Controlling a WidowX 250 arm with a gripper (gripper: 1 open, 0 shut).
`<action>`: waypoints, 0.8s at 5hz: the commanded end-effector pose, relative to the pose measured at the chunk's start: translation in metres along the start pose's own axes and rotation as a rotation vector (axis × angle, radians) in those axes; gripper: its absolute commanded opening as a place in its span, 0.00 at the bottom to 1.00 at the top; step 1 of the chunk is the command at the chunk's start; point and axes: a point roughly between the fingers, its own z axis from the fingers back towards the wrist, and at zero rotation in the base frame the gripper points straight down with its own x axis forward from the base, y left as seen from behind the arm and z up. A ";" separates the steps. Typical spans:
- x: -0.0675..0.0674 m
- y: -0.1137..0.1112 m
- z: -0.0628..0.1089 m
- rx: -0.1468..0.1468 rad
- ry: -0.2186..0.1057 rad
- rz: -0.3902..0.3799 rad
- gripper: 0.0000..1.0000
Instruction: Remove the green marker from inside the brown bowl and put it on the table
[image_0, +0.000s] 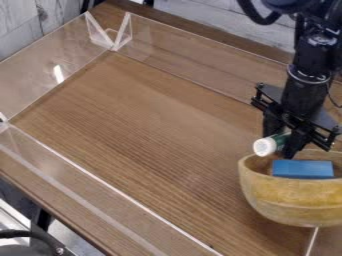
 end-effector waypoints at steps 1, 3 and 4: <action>0.004 0.000 0.027 -0.003 -0.069 -0.010 0.00; 0.005 0.005 0.036 0.011 -0.075 -0.013 0.00; 0.005 0.009 0.042 0.021 -0.081 -0.017 0.00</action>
